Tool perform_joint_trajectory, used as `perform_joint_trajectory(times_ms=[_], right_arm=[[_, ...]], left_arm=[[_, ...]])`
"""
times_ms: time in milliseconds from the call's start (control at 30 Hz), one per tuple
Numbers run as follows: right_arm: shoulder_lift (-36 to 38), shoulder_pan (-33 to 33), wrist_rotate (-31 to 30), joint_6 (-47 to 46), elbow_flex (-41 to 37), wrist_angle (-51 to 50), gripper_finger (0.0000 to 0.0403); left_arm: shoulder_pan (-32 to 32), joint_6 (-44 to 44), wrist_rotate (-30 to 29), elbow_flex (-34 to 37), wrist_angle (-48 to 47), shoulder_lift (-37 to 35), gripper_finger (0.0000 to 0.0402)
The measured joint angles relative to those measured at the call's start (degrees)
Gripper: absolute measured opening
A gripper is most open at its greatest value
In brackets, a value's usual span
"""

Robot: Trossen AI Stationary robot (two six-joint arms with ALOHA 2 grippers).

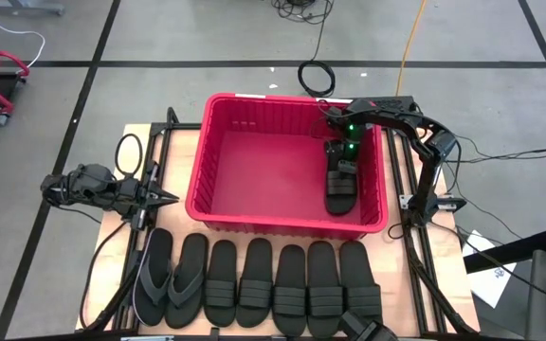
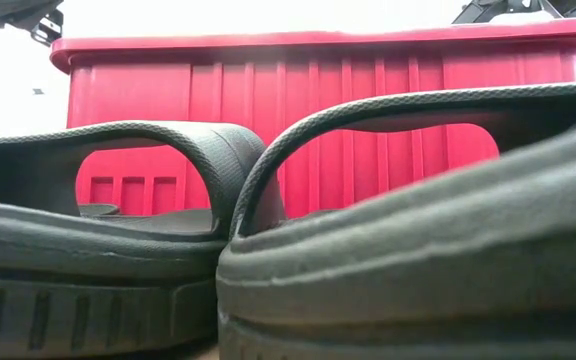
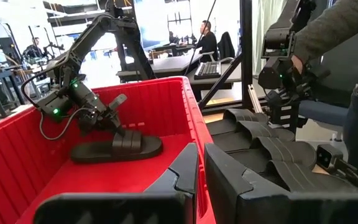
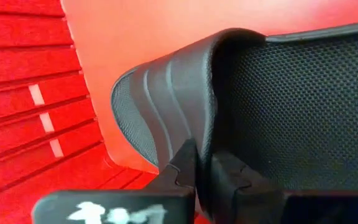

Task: Pick and place slides into bin
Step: Put the black slide into the red bin, then adjust the red bin

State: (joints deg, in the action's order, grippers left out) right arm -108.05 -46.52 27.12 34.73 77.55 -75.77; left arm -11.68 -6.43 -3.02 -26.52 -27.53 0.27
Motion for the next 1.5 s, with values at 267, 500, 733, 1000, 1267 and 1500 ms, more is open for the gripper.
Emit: perform_joint_trajectory(times_ms=[267,500,733,1000,1267,1500], right_arm=[[0.0,0.0,-0.3,-1.2,0.0,0.8,0.0059],[2.0,0.0,-0.8,-2.5,0.0,2.0,0.0131],[8.6,0.4,-0.5,-2.5,0.0,3.9,0.0154],[22.4,3.3,-3.1,-5.6,0.0,13.6,0.0111],[30.5,0.7,-19.7,-8.5,0.1,23.2,0.0008],[25.1,-2.4,-29.1,-5.5,0.0,16.9,0.0001]], left_arm=[[0.0,-0.8,0.0,0.0,0.0,0.0,0.0031],[0.0,-0.6,0.0,0.0,0.0,0.0,0.0031],[0.0,-0.7,0.0,0.0,0.1,0.0,0.0031],[0.0,-0.8,0.0,0.0,0.9,0.0,0.0031],[0.0,-0.8,0.0,0.0,0.9,0.0,0.0031],[0.0,-0.8,0.0,0.0,0.8,0.0,0.0031]])
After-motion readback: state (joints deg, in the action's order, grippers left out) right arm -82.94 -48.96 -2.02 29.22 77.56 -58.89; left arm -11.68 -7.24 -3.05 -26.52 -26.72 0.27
